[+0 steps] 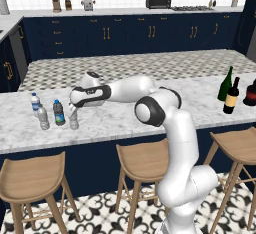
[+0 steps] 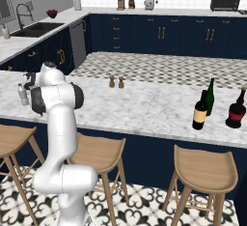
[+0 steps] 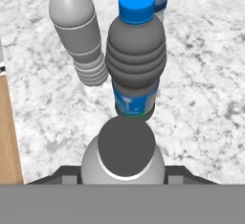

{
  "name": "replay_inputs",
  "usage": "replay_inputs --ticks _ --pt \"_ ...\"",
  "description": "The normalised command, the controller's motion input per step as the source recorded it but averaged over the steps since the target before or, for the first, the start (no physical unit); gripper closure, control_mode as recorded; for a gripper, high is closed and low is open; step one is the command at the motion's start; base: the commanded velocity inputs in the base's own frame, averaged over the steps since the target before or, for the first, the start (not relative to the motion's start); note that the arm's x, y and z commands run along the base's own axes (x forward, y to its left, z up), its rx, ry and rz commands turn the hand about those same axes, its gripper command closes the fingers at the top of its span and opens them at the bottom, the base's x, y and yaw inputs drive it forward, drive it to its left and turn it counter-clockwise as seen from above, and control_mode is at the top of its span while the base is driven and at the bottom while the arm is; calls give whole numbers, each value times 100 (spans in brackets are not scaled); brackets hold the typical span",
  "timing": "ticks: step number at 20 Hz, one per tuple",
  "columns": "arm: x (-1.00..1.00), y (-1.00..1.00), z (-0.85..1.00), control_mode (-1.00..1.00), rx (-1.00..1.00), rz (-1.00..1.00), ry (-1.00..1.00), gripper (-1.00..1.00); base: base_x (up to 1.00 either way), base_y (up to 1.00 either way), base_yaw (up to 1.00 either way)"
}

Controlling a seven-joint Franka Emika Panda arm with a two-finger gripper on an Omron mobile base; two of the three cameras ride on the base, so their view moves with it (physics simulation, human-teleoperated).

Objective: Move the plastic bottles in the middle to the plastics group, and the glass bottles in the middle to the glass group.

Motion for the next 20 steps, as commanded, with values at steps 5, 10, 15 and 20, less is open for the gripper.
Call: replay_inputs --ticks 5,10,15,20 --pt "0 19 0 -100 0 0 0 100 0 0 0" --pt "-4 23 -5 -100 0 0 0 100 0 0 0" --pt "-2 22 -10 -100 0 0 0 100 0 0 0" --pt "-3 26 -15 -100 0 0 0 100 0 0 0"
